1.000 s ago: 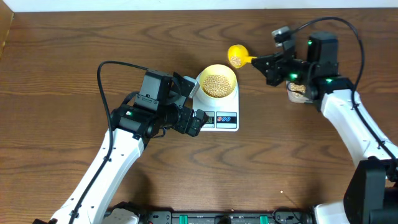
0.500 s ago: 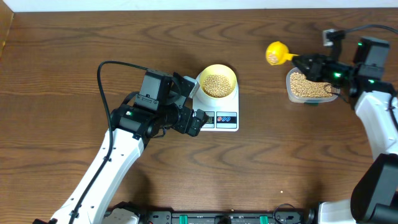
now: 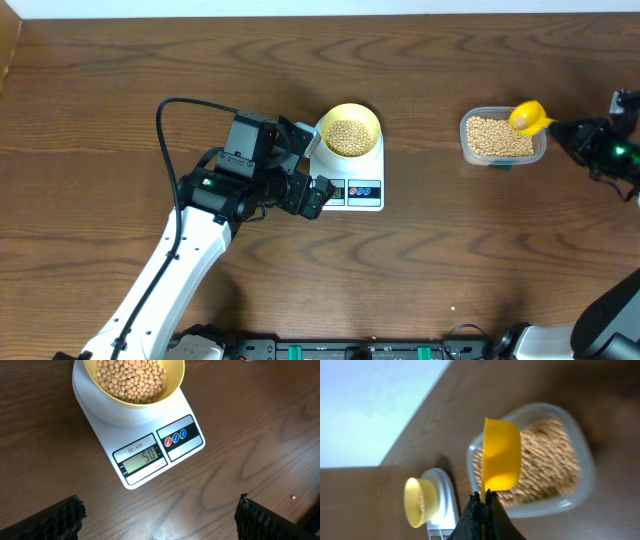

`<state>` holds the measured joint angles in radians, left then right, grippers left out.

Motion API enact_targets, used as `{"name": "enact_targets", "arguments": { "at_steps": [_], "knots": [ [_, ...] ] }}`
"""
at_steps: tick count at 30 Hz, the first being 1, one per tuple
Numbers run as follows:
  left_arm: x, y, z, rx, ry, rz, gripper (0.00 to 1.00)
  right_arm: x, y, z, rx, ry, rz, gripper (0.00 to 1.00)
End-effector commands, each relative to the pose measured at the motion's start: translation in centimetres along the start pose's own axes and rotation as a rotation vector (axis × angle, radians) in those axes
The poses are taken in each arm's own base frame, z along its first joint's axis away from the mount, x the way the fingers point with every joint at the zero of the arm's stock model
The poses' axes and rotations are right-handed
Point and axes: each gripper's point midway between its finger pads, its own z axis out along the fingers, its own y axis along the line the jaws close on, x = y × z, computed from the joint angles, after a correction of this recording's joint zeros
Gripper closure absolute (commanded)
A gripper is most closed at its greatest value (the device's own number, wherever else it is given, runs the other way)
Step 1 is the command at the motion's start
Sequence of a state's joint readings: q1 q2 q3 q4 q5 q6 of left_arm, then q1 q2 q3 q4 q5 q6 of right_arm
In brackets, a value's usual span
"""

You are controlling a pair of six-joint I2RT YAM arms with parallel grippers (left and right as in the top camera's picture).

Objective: Scoop item into bowl and weigh 50g on scale
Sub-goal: 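Carry the yellow scoop rightward to the soybean tub, then lower the scoop into the tub and release it with the right gripper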

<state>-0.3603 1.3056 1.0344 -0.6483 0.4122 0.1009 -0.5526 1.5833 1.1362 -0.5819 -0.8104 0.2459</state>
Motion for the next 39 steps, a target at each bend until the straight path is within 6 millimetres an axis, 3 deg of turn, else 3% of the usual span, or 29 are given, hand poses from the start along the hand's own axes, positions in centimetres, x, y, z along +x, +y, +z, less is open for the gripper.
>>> {"name": "enact_targets", "arguments": {
  "at_steps": [1, 4, 14, 18, 20, 24, 27, 31, 34, 39],
  "knots": [
    [0.1, 0.1, 0.1, -0.005, 0.003, -0.005, 0.02, 0.5, -2.0, -0.6, 0.146, -0.003, 0.026, 0.99],
    [0.1, 0.1, 0.1, -0.005, 0.003, -0.005, 0.02, 1.2, -3.3, -0.6, 0.229, 0.018, 0.046, 0.99],
    [0.1, 0.1, 0.1, -0.006, 0.004, -0.006, 0.02, 1.8, -1.1, 1.6, 0.203, 0.046, -0.041, 0.98],
    [0.1, 0.1, 0.1, -0.006, 0.003, -0.005, 0.02, 1.6, -1.6, 1.8, 0.26, 0.03, -0.043, 0.97],
    [0.1, 0.1, 0.1, -0.006, 0.004, -0.006, 0.02, 1.6, -1.6, 1.8, 0.262, 0.027, -0.026, 0.66],
    [0.1, 0.1, 0.1, -0.006, 0.004, -0.006, 0.02, 1.6, -1.6, 1.8, 0.264, 0.027, -0.027, 0.41],
    [0.1, 0.1, 0.1, -0.006, 0.003, -0.005, 0.02, 1.6, -1.8, 1.6, 0.268, 0.027, -0.019, 0.32],
    [0.1, 0.1, 0.1, -0.006, 0.003, -0.005, 0.02, 1.2, -2.8, 0.4, 0.315, 0.003, 0.0, 0.05],
    [0.1, 0.1, 0.1, -0.006, 0.003, -0.005, 0.02, 1.4, -5.4, -2.0, 0.498, -0.019, 0.025, 0.01],
    [0.1, 0.1, 0.1, -0.005, 0.004, -0.006, 0.02, 1.7, -6.6, -4.7, 0.625, -0.049, 0.04, 0.01]
  ]
}}
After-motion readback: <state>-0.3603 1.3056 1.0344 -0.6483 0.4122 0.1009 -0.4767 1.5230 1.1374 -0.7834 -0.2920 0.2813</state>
